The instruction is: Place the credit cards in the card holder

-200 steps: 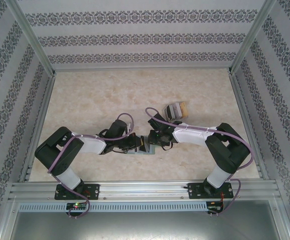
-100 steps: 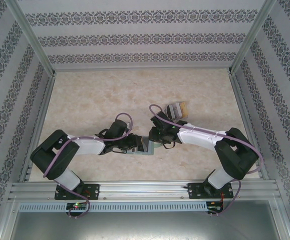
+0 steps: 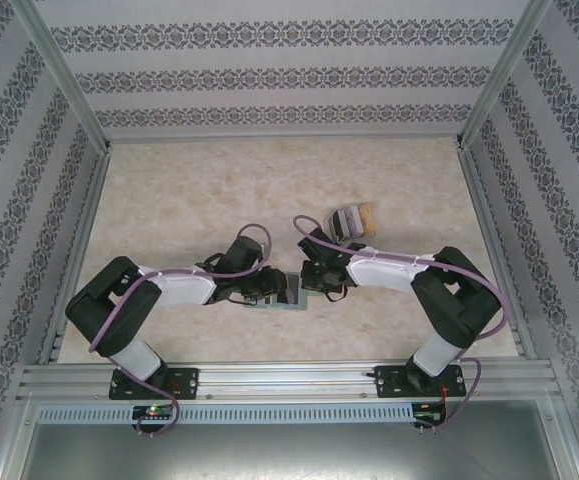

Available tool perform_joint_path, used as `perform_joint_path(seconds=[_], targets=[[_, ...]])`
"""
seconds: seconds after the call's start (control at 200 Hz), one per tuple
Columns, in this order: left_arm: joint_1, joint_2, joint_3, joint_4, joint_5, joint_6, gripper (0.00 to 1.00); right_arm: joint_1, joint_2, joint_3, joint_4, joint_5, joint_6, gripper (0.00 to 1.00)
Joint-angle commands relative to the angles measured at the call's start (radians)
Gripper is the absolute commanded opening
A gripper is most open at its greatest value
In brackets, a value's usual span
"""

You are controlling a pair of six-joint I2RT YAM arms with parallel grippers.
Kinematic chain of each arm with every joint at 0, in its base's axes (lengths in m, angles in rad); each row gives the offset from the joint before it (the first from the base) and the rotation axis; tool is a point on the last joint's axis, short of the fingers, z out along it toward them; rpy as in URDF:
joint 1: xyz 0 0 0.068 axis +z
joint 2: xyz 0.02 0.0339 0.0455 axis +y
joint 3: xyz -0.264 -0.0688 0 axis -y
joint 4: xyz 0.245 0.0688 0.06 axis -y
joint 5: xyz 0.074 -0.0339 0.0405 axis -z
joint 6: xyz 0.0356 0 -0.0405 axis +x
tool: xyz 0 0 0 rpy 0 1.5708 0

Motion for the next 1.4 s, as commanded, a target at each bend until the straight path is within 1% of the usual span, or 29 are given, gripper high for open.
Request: perform_joint_path(seconds=[0.0,0.225,0.395,0.515,0.629,0.684,0.794,0.899,0.989,1.139,1.394], targets=[[-0.033,0.035,0.059,-0.165,-0.054,0.056,0.32,0.012,0.019,-0.018,0.002,-0.020,0.014,0.15],[-0.064,0.068,0.129,-0.260,-0.081,0.091,0.37,0.013,0.015,-0.028,0.015,-0.022,0.020,0.15],[-0.082,0.068,0.150,-0.261,-0.071,0.133,0.41,0.011,0.009,-0.041,0.050,-0.033,0.028,0.15],[-0.082,0.058,0.140,-0.217,-0.036,0.173,0.41,-0.001,-0.002,-0.078,0.119,-0.060,0.055,0.14],[-0.084,0.074,0.151,-0.226,-0.012,0.209,0.40,-0.022,-0.007,-0.116,0.199,-0.102,0.085,0.11],[-0.084,0.078,0.158,-0.240,-0.021,0.220,0.38,-0.029,-0.004,-0.124,0.219,-0.120,0.092,0.11],[-0.085,0.086,0.178,-0.268,-0.016,0.248,0.39,-0.039,-0.009,-0.140,0.254,-0.137,0.104,0.10],[-0.086,0.118,0.192,-0.251,0.037,0.235,0.40,-0.053,-0.011,-0.163,0.311,-0.166,0.121,0.09],[-0.090,0.131,0.190,-0.227,0.044,0.213,0.41,-0.056,-0.011,-0.161,0.313,-0.173,0.121,0.09],[-0.091,0.123,0.196,-0.257,0.014,0.207,0.44,-0.058,-0.019,-0.168,0.310,-0.163,0.122,0.09],[-0.091,0.023,0.172,-0.327,-0.119,0.173,0.52,-0.059,-0.036,-0.156,0.243,-0.117,0.099,0.11]])
